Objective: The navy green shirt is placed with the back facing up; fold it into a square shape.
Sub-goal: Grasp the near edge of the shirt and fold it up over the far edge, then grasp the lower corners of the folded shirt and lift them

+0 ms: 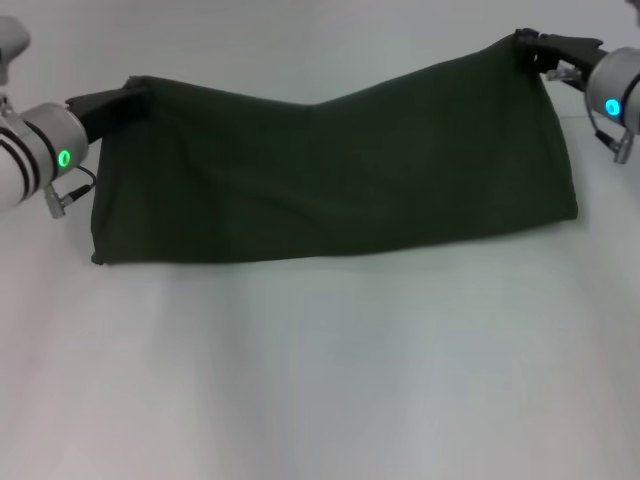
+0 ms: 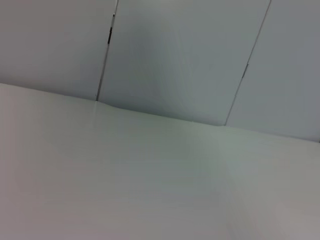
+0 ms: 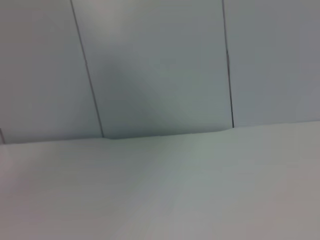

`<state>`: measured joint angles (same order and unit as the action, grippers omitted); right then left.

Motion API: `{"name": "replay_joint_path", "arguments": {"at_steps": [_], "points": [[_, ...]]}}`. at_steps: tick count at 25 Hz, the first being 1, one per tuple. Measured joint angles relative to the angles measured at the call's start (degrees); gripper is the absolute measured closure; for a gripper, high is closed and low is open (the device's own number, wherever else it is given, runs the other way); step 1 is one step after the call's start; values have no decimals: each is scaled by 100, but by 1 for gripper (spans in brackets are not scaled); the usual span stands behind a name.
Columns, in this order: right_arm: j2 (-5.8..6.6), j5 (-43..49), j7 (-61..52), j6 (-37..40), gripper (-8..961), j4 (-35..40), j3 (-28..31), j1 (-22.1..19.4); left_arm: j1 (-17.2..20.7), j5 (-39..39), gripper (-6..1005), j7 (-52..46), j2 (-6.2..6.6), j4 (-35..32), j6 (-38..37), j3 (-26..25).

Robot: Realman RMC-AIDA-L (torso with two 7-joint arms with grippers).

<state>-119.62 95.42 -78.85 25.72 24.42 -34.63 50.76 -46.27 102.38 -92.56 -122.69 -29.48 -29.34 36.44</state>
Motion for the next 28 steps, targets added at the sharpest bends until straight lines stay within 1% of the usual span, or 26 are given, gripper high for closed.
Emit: {"name": "replay_joint_path", "arguments": {"at_steps": [4, 7, 10, 16, 18, 21, 23, 24, 26, 28], "points": [[-5, -223, 348, -384, 920, -219, -1, 160, -116, -178, 975, 299, -33, 224, 354, 12], [-6, -232, 400, -467, 919, -231, -6, 186, -164, -220, 975, 328, -38, 344, 521, 2], [-5, -234, 378, -551, 860, -235, 9, 187, -170, -371, 974, 322, -31, 424, 662, -11], [6, -236, 375, -900, 743, -238, -1, 226, -91, -514, 785, 293, 12, 454, 783, -18], [13, -237, 362, -890, 704, -239, 12, 203, -15, -531, 688, 228, 63, 431, 730, -26], [42, -295, 248, -664, 494, -173, 52, 58, 134, -549, 542, 29, 216, 429, 296, -28], [87, -391, 83, -277, 392, -77, 46, -156, 320, -550, 507, -159, 343, 388, -380, -37], [133, -415, -58, 1, 340, -35, 30, -291, 440, -547, 489, -241, 392, 314, -781, -65], [226, -426, -342, 572, 238, 31, -4, -520, 629, -515, 454, -291, 420, 159, -1303, -146], [358, -403, -695, 1280, 194, 79, -36, -802, 877, -440, 419, -333, 429, -49, -1870, -225]]}}
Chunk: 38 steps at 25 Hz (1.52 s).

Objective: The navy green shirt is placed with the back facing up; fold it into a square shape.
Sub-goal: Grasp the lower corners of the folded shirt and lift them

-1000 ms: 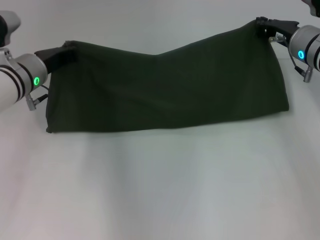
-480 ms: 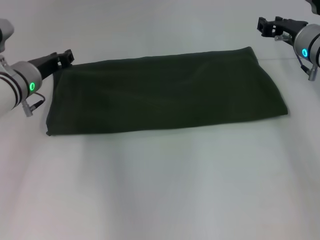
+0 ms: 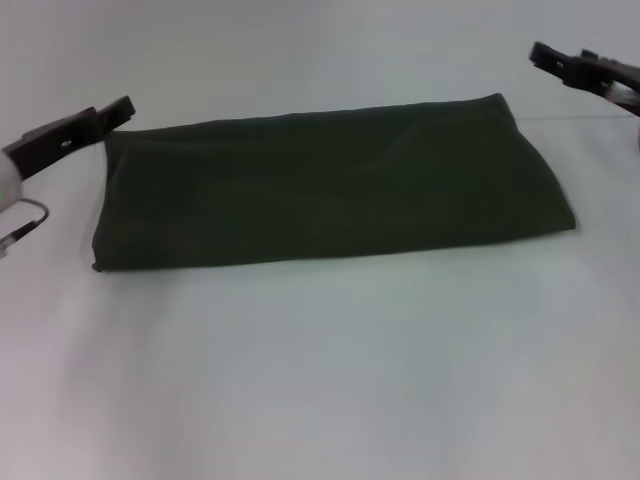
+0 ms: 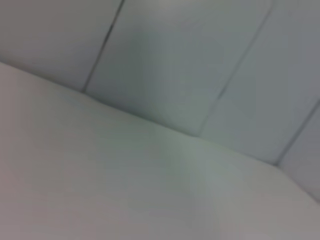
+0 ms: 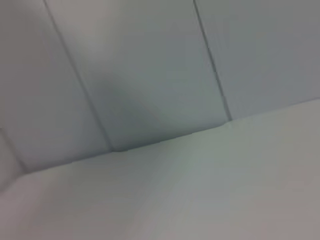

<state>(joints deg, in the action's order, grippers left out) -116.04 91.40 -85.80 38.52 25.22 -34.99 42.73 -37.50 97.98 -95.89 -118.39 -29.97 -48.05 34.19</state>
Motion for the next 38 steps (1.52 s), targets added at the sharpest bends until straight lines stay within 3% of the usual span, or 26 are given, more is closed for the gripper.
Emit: {"name": "replay_joint_path", "arguments": {"at_steps": [5, 8, 10, 15, 27, 38], "points": [[450, 15, -839, 1535, 128, 56, -259, -625, 384, 530, 391, -298, 11, -440, -1103, -99], [651, 20, -1127, 2124, 128, 66, -452, -882, 521, 986, 382, -352, 6, -681, -1672, -174], [706, 84, -1178, 2322, 129, 97, -495, -988, 607, 1131, 377, -336, -7, -796, -1832, -182], [724, 655, -1321, 2445, 129, 248, -507, -1075, 782, 1566, 362, -338, -19, -1001, -1892, -261], [754, 1514, -1519, 2556, 132, 431, -482, -1047, 785, 2530, 328, -497, -2, -1118, -2022, -458], [785, 1754, -1629, 2572, 133, 441, -489, -1057, 740, 2664, 297, -729, 16, -1082, -1868, -464]]}}
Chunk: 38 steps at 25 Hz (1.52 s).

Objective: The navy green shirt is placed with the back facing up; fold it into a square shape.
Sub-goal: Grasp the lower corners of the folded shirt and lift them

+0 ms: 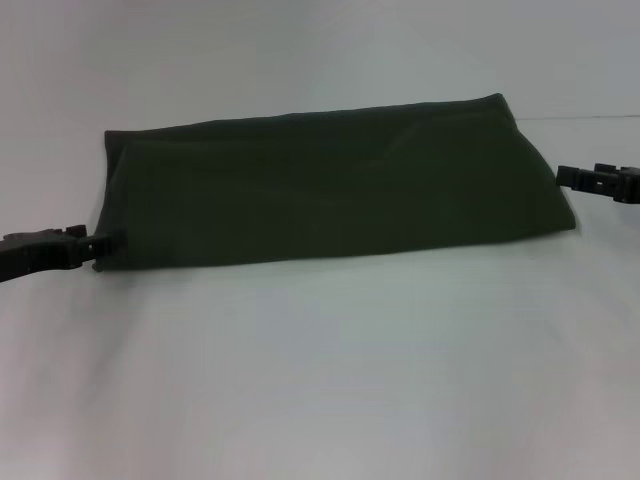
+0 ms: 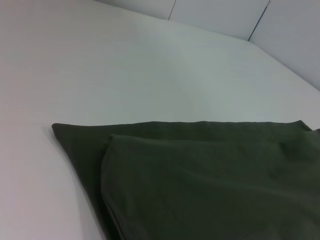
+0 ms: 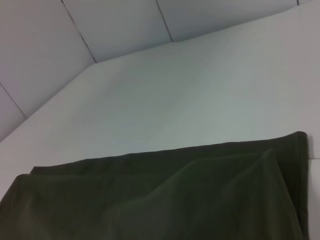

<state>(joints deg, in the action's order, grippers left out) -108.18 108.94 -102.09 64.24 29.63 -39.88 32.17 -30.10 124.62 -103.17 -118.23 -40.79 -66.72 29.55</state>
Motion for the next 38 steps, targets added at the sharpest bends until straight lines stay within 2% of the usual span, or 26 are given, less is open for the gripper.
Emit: {"name": "replay_joint_path", "arguments": {"at_steps": [11, 19, 38], "points": [[8, 128, -64, 10, 134, 38, -4, -31, -55, 155, 224, -15, -28, 191, 389, 118], [8, 128, -66, 19, 133, 50, -16, -35, -61, 160, 223, -20, -104, 258, 937, 625], [-1, 172, -118, -1, 139, 58, -20, 16, -199, 395, 227, -177, -67, 415, 989, 667]]}}
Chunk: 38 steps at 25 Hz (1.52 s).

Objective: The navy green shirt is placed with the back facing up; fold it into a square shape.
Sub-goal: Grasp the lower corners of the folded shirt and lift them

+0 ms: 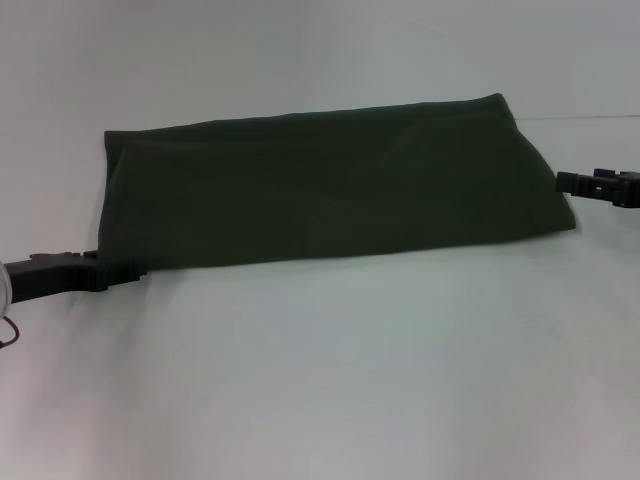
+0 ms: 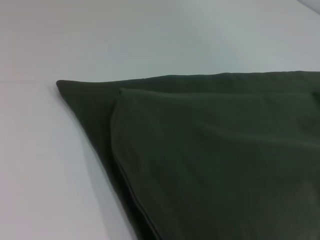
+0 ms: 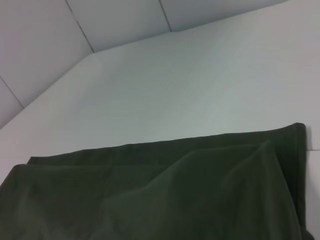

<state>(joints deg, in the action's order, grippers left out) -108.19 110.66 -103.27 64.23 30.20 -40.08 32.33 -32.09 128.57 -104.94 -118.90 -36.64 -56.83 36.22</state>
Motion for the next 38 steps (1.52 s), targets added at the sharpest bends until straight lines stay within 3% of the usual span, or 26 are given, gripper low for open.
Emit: {"name": "replay_joint_path", "arguments": {"at_steps": [17, 23, 26, 31, 38], "points": [[-9, 1, -18, -15, 142, 6, 0, 2, -17, -3, 296, 24, -1, -10, 34, -2], [-9, 7, -18, 1, 143, 3, 0, 2, -17, 1, 530, 41, -7, -18, 50, 2], [-9, 16, -18, 1, 144, 3, 0, 2, -17, 2, 726, 42, -13, -22, 56, 1], [-10, 26, -18, -3, 144, 2, 0, 2, -85, 41, 769, 8, 0, 5, 78, -2], [-26, 26, -17, 0, 145, 3, 0, 2, -106, 64, 935, 5, 6, 3, 77, -45]]}}
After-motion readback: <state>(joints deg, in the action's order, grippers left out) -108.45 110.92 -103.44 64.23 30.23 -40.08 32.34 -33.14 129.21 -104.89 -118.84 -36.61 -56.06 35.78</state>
